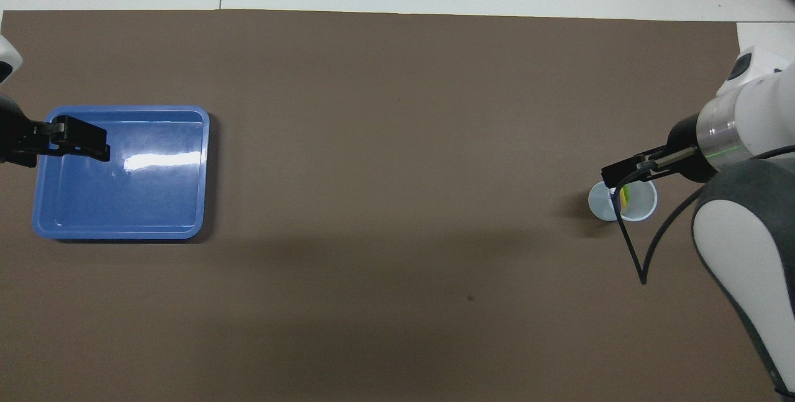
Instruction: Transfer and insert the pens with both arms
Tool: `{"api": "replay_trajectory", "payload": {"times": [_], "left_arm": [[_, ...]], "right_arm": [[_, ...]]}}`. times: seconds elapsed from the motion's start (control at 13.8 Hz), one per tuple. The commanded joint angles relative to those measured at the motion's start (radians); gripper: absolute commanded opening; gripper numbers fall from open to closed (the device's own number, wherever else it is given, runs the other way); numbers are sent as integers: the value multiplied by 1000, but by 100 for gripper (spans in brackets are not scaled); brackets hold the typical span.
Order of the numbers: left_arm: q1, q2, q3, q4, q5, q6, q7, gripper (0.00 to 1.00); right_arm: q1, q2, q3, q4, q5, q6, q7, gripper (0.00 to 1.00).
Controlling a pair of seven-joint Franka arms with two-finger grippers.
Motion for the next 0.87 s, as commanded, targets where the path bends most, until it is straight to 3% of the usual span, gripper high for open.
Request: {"api": "replay_trajectory", "payload": {"times": [0.0, 0.8], "left_arm": [[-3, -2, 6, -2, 7, -16, 17, 100], [0, -2, 12, -2, -13, -9, 17, 100]], "right_arm": [[-7, 2, 1, 25, -18, -35, 13, 100], [-7, 2, -1, 25, -31, -47, 16, 100]]}}
